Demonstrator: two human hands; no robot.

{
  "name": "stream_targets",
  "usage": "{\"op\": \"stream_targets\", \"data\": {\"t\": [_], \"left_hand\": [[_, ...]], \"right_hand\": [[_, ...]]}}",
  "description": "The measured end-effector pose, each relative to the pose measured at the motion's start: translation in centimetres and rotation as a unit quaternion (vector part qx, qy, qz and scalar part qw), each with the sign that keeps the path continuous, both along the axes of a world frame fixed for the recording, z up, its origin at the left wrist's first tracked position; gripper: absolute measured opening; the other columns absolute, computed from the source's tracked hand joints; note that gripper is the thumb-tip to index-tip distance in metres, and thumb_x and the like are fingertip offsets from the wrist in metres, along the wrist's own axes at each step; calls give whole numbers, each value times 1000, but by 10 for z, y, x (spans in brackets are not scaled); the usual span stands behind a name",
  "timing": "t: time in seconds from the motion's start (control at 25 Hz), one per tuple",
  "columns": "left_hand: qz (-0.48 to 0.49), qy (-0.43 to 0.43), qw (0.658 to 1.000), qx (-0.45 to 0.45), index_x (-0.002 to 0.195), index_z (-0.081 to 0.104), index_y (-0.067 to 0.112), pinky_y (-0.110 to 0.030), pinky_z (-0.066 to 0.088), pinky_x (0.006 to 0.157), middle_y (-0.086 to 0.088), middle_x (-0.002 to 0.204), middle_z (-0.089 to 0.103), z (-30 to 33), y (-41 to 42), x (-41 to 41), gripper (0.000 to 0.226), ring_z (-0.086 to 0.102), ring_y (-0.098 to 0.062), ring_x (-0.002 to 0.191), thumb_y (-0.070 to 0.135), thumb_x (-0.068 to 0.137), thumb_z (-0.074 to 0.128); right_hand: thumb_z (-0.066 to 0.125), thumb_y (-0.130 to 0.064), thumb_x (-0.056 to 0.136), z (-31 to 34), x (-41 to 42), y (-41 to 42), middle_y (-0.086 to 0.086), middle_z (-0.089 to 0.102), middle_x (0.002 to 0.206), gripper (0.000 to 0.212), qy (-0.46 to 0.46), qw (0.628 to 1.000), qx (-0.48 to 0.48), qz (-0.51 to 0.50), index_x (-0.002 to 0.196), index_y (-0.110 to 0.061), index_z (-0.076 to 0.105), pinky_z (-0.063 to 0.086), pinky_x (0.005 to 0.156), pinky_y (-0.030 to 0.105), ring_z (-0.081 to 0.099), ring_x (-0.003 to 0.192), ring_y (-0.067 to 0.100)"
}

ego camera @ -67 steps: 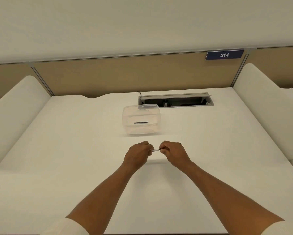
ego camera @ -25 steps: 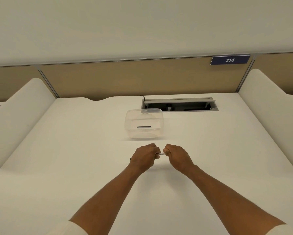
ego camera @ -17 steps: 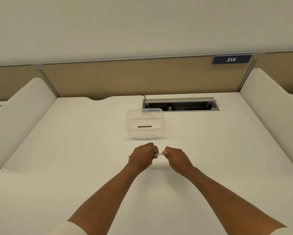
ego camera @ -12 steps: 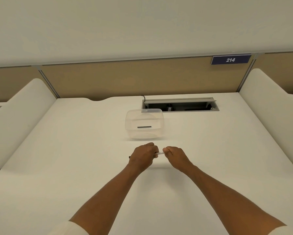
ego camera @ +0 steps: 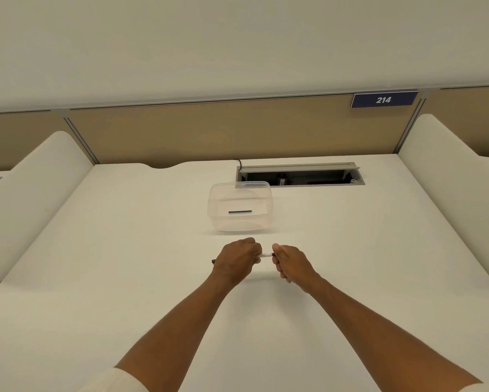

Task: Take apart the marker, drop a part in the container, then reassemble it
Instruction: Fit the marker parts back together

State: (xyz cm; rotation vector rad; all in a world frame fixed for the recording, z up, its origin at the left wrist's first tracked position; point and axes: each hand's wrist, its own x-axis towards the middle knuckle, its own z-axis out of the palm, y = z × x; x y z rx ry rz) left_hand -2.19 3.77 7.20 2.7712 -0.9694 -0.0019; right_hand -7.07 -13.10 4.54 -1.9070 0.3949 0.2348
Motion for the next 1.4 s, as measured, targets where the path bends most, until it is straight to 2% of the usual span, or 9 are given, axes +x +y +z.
{"op": "stream_targets", "data": {"t": [0.12, 0.32, 0.52, 0.72, 0.88, 1.04, 1.16, 1.28, 1.4], "left_hand": [[4, 2, 1000, -10, 97, 66, 16, -32, 38, 59, -1, 89, 61, 1, 0, 1, 9, 59, -25, 77, 21, 93, 60], [-1, 0, 1000, -18, 99, 66, 17, -32, 37, 57, 0, 88, 59, 2, -2, -1, 10, 58, -25, 76, 21, 95, 57], [1, 0, 1000, -27, 95, 66, 17, -32, 37, 59, 0, 88, 61, 4, -4, -3, 6, 59, -25, 77, 20, 91, 62], [-12, -12, 1000, -18, 94, 65, 15, -30, 33, 59, -1, 88, 61, 4, 0, -2, 7, 58, -23, 79, 20, 90, 63], [1, -6, 1000, -18, 95, 64, 16, -31, 37, 59, 0, 89, 61, 4, 5, -3, 6, 58, -23, 80, 21, 91, 62], [13, 2, 1000, -25, 95, 65, 17, -33, 40, 61, 1, 88, 61, 6, 5, -3, 8, 58, -23, 78, 23, 91, 62], [9, 9, 999, -29, 95, 65, 16, -34, 42, 61, 1, 88, 61, 7, 5, -6, 8, 58, -23, 77, 23, 90, 63], [11, 11, 999, -46, 92, 66, 17, -34, 44, 61, 2, 86, 61, 7, 6, -7, 7, 58, -23, 75, 23, 89, 65], [8, 6, 999, -47, 93, 66, 17, -33, 44, 61, 2, 87, 62, 7, 8, -9, 7, 58, -22, 76, 23, 88, 66]], "right_hand": [[47, -33, 99, -7, 1, -6, 1, 53, 65, 32, -90, 991, -91, 50, 77, -12, 52, 38, 57, 30, 43, 57, 15], [46, -29, 97, -9, 3, -12, 4, 59, 66, 27, -142, 966, -193, 95, 75, -17, 52, 36, 56, 33, 43, 58, 15], [43, -28, 100, 6, 3, -5, -4, 49, 56, 43, -83, 983, -152, 59, 60, -15, 46, 34, 57, 30, 41, 54, 12], [41, -45, 99, 14, 0, 2, 0, 44, 51, 49, 63, 995, 78, -17, 62, -14, 51, 27, 42, 22, 36, 41, 15], [37, -44, 103, 11, 0, -4, 2, 56, 59, 51, 12, 999, 47, 5, 73, -10, 61, 36, 41, 23, 47, 48, 17], [47, -25, 99, 2, -3, -12, -1, 55, 67, 27, -125, 985, -90, 81, 78, -12, 55, 39, 57, 27, 43, 57, 12], [49, -23, 99, -2, -6, -13, -4, 48, 62, 26, -166, 964, -176, 113, 76, -11, 50, 34, 57, 31, 38, 58, 13], [45, -25, 100, 2, -7, -3, -3, 45, 59, 36, -124, 980, -134, 85, 66, -12, 45, 33, 58, 32, 37, 56, 14], [41, -29, 99, 6, -10, 9, 1, 40, 56, 40, -42, 999, -7, 21, 62, -13, 42, 36, 54, 30, 38, 47, 17]]}}
